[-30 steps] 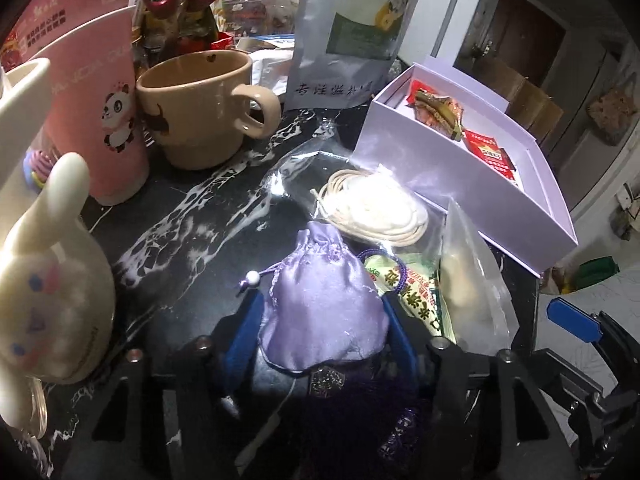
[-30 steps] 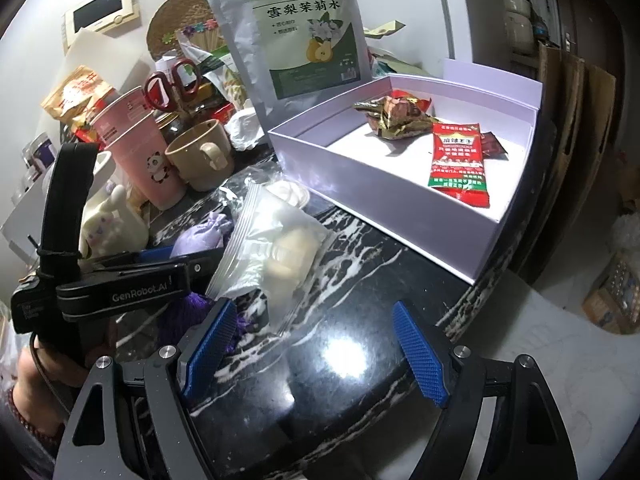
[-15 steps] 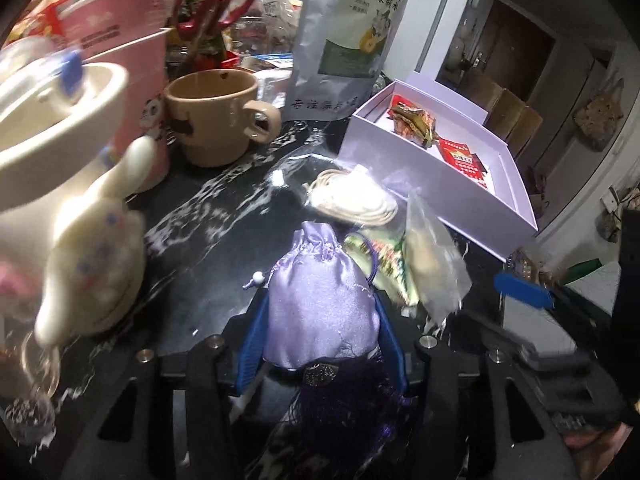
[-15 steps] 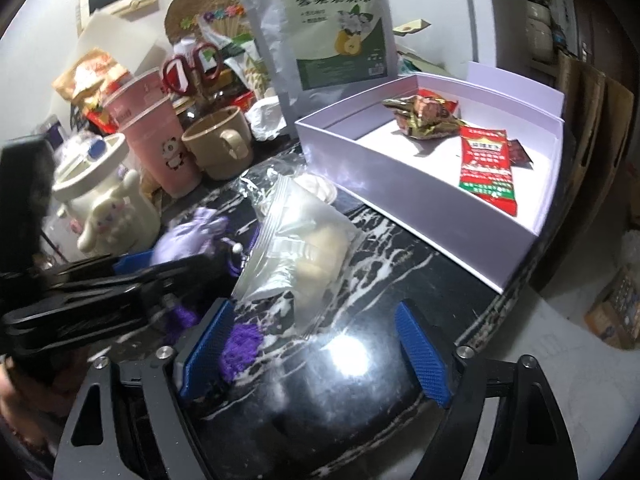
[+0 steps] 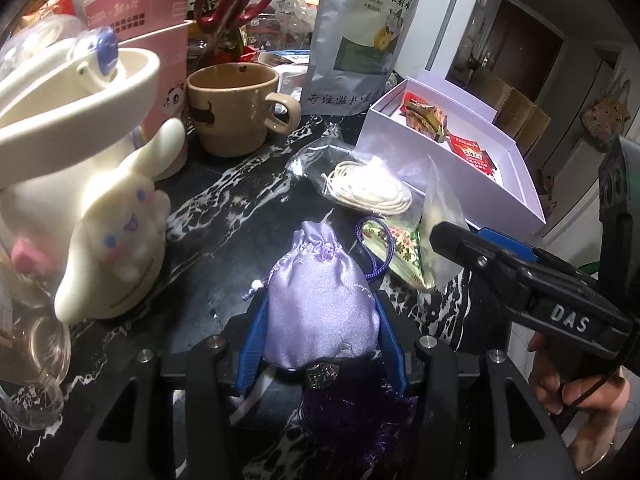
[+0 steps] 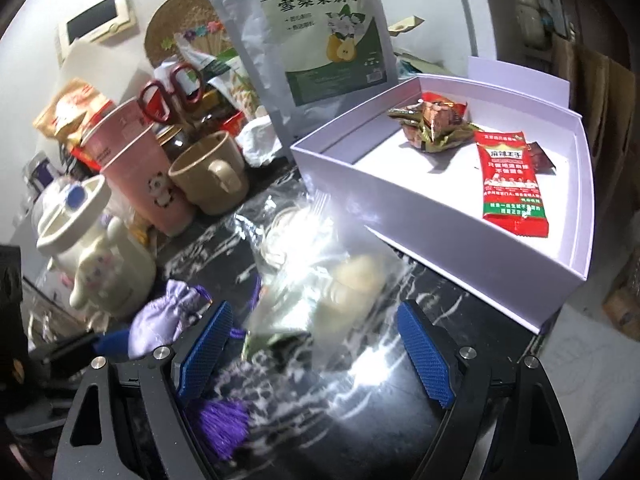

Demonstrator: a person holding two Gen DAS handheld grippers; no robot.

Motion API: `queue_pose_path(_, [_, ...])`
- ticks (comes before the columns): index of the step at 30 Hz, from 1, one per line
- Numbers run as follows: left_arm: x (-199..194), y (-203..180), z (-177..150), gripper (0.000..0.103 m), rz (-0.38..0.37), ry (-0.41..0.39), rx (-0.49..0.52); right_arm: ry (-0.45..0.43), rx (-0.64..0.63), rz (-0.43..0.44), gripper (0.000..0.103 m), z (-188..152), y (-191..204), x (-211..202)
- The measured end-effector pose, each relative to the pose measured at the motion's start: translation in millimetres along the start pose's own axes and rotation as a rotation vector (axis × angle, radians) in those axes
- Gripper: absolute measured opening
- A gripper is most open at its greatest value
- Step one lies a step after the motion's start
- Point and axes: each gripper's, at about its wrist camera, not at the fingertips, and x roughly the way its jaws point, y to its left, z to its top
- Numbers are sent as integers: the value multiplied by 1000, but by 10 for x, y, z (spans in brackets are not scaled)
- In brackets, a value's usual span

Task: Organize soft objects
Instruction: 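Grasp the lavender pouch with the left tool while the right tool grasps the clear zip bag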

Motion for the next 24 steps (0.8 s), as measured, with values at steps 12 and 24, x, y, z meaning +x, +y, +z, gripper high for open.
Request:
queue_pose_path(12, [64,9,46,50,2,6,1,48,97,-61,78,127,-140,265])
queue_pose_path(24, [93,21,28,50,-4,16,-12,41,119,-12,35,70,-199,191])
